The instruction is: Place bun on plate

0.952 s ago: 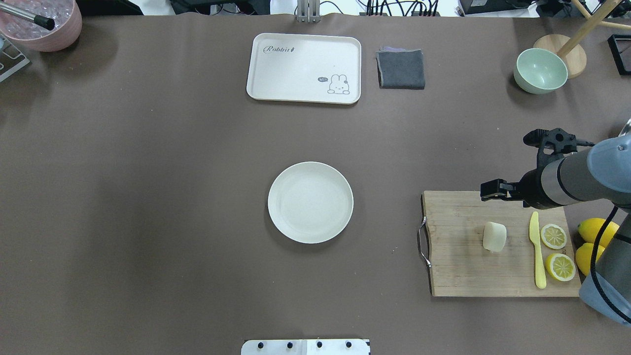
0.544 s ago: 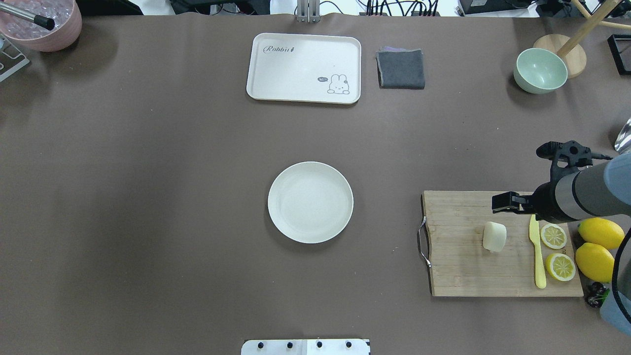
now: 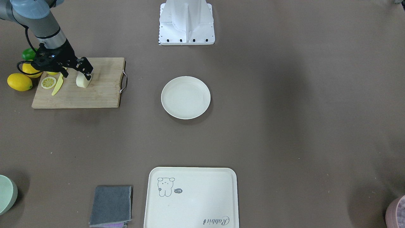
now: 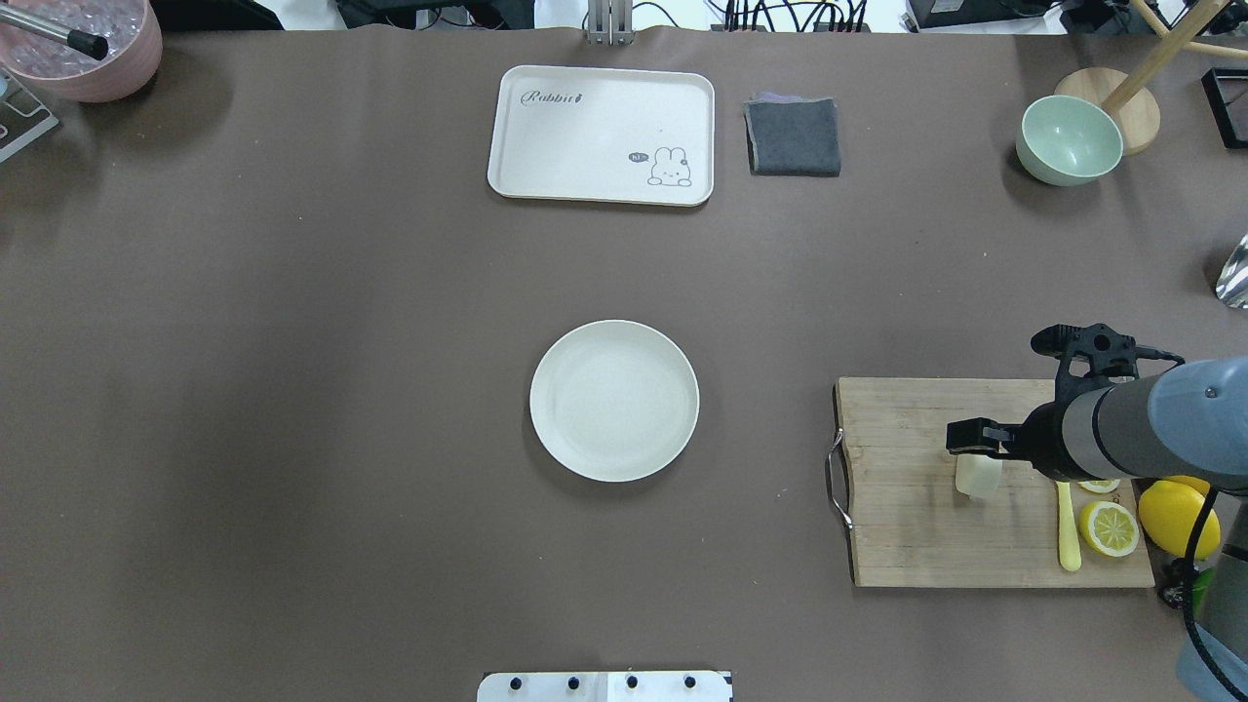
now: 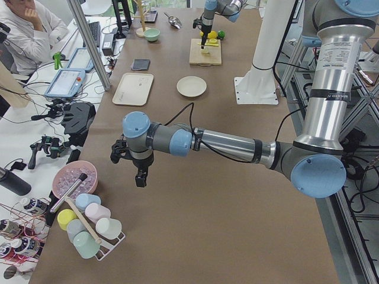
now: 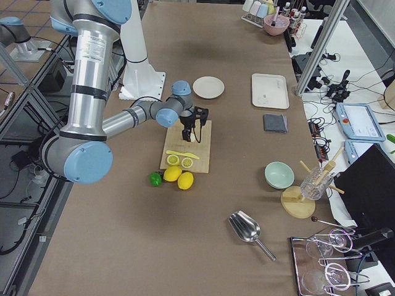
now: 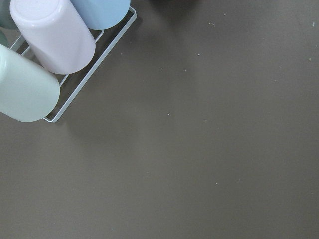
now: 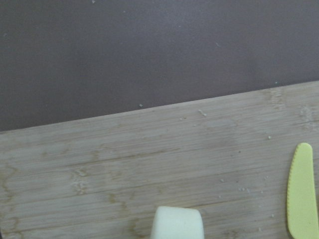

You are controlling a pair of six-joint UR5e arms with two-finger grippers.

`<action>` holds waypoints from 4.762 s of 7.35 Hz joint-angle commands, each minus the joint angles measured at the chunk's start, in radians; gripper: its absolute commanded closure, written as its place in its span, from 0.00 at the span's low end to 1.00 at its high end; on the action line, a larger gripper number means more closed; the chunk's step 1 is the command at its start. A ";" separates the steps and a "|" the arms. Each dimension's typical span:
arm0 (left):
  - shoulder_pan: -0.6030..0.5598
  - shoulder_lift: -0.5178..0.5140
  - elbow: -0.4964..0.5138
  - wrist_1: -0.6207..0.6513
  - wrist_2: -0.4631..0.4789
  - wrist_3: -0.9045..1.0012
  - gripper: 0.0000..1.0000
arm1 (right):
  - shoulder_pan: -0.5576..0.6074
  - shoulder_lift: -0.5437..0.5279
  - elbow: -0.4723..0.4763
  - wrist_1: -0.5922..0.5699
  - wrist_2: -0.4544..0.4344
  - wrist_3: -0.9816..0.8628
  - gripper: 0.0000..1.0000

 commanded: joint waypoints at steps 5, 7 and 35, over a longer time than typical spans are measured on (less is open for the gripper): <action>0.001 0.003 -0.003 -0.023 0.002 0.001 0.01 | -0.060 0.003 -0.045 0.055 -0.029 -0.002 0.76; 0.003 0.003 -0.002 -0.023 0.002 0.001 0.01 | -0.058 0.004 -0.037 0.055 -0.018 -0.002 0.92; -0.040 0.109 0.034 0.092 -0.063 -0.015 0.01 | 0.564 0.534 -0.129 -0.662 0.420 -0.788 0.00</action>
